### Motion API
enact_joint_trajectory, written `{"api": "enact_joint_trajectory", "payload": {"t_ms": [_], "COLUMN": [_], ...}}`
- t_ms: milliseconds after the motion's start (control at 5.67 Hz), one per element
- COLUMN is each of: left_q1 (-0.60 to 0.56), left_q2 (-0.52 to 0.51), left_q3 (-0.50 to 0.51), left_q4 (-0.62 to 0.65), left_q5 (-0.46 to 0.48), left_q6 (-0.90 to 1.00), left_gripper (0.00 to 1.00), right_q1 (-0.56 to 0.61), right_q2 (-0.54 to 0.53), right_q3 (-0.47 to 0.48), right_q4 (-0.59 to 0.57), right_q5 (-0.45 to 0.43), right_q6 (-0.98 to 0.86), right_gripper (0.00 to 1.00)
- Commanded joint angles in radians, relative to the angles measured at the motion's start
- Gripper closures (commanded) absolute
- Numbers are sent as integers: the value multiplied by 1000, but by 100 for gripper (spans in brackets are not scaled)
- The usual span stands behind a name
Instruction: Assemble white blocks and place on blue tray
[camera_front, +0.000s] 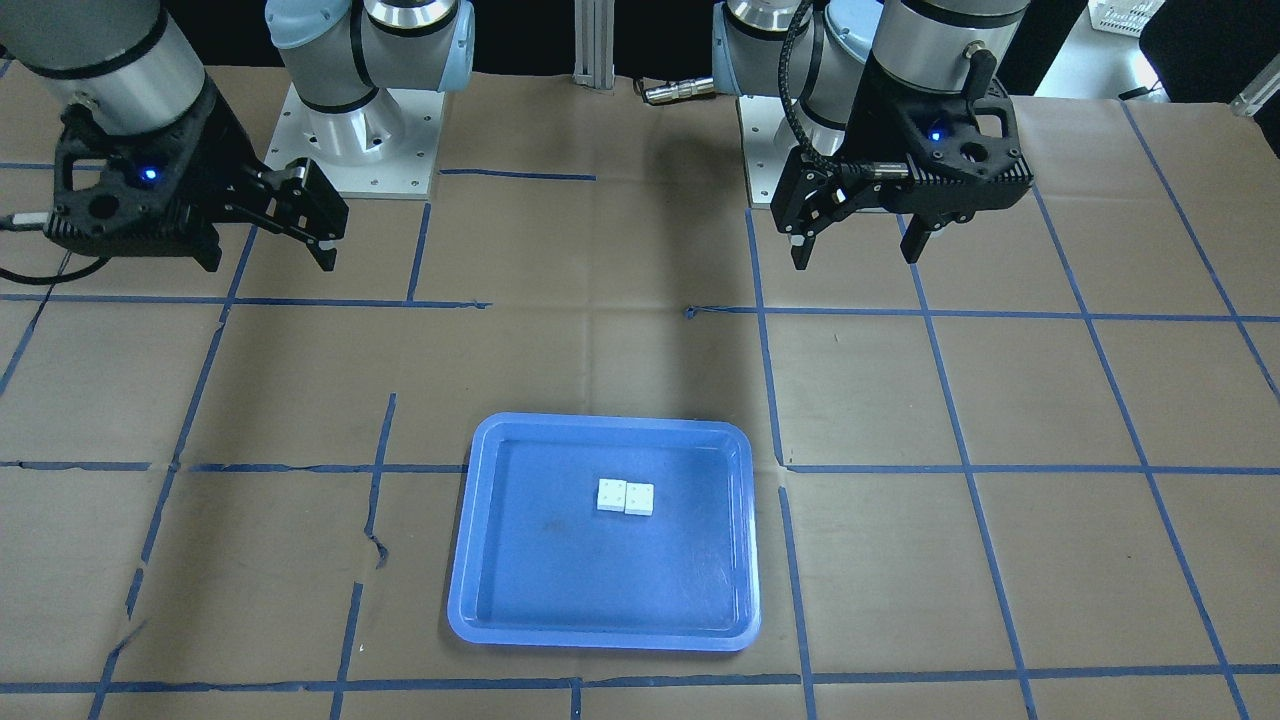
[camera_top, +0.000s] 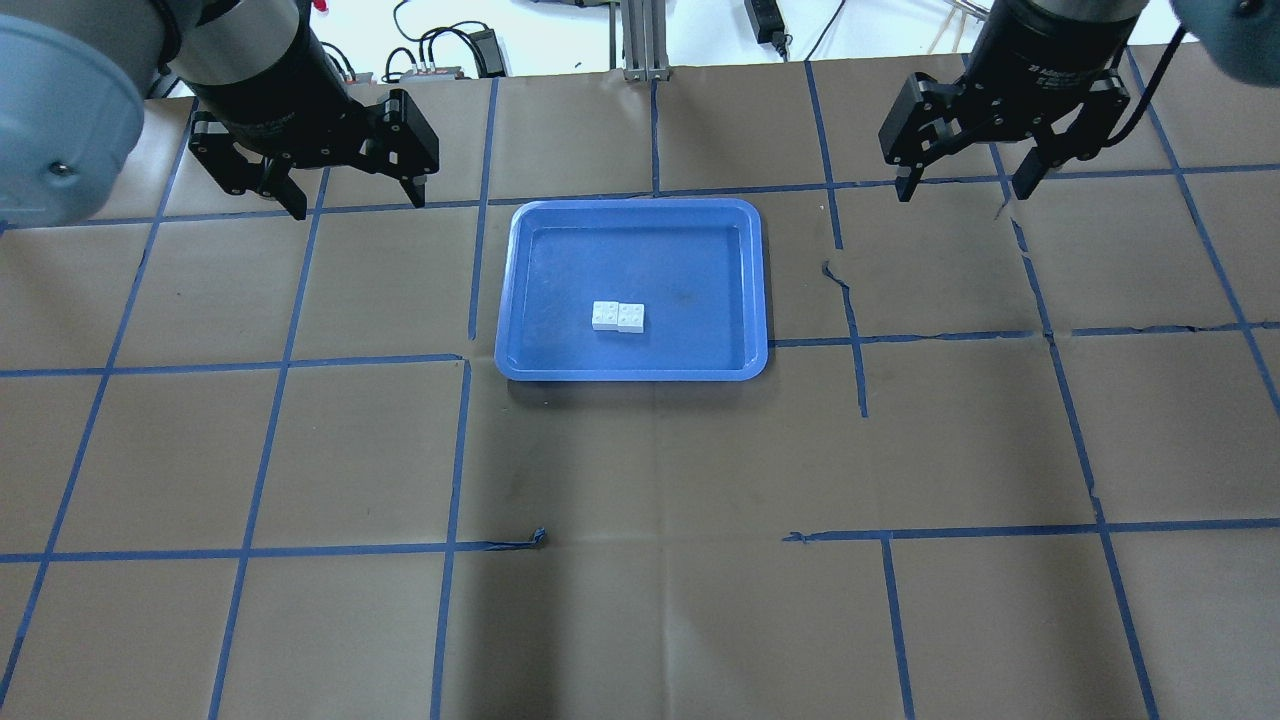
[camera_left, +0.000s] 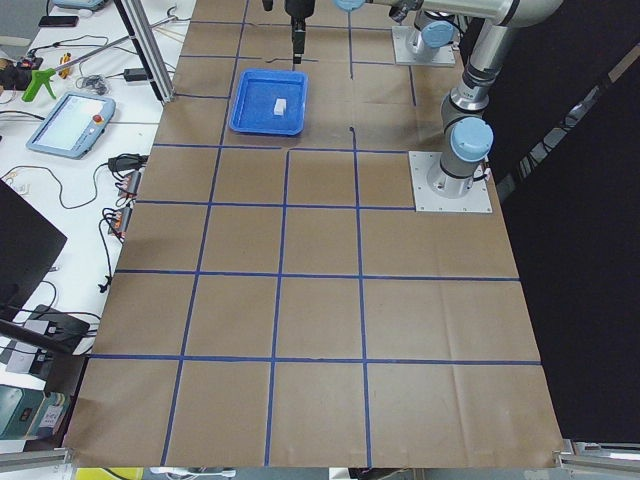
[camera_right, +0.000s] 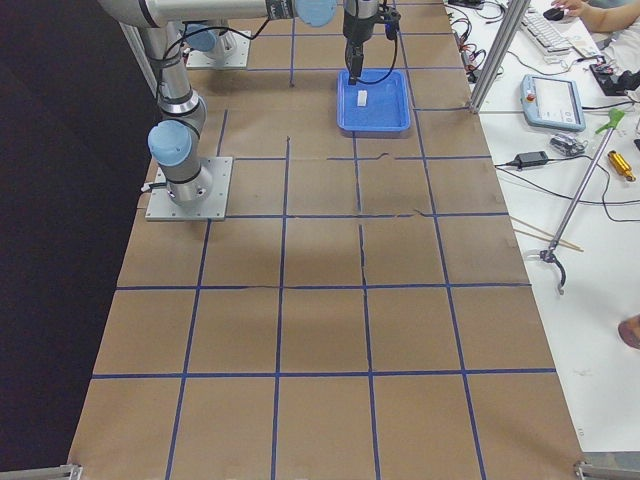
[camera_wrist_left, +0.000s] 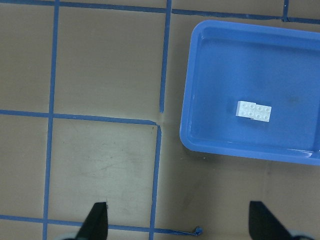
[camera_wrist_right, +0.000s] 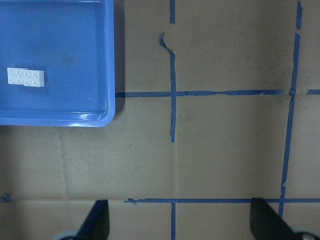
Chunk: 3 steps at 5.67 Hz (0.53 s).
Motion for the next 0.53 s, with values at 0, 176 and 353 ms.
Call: {"api": "enact_joint_trajectory", "payload": {"t_ms": [0,176,353], "left_q1": [0,0,-1], "left_q2": [0,0,0], "left_q3": [0,0,0], "left_q4": [0,0,1], "left_q5": [0,0,0], "left_q6": [0,0,0], "left_gripper": [1,1,1], "right_q1": [-1,0,4], "right_q2": [-18,-20,-27], "right_q3": [-1,2,11], "right_q4": [13,13,10], "right_q5": [-14,-34,-32], "right_q6": [72,77,77], "right_gripper": [0,0,0]}}
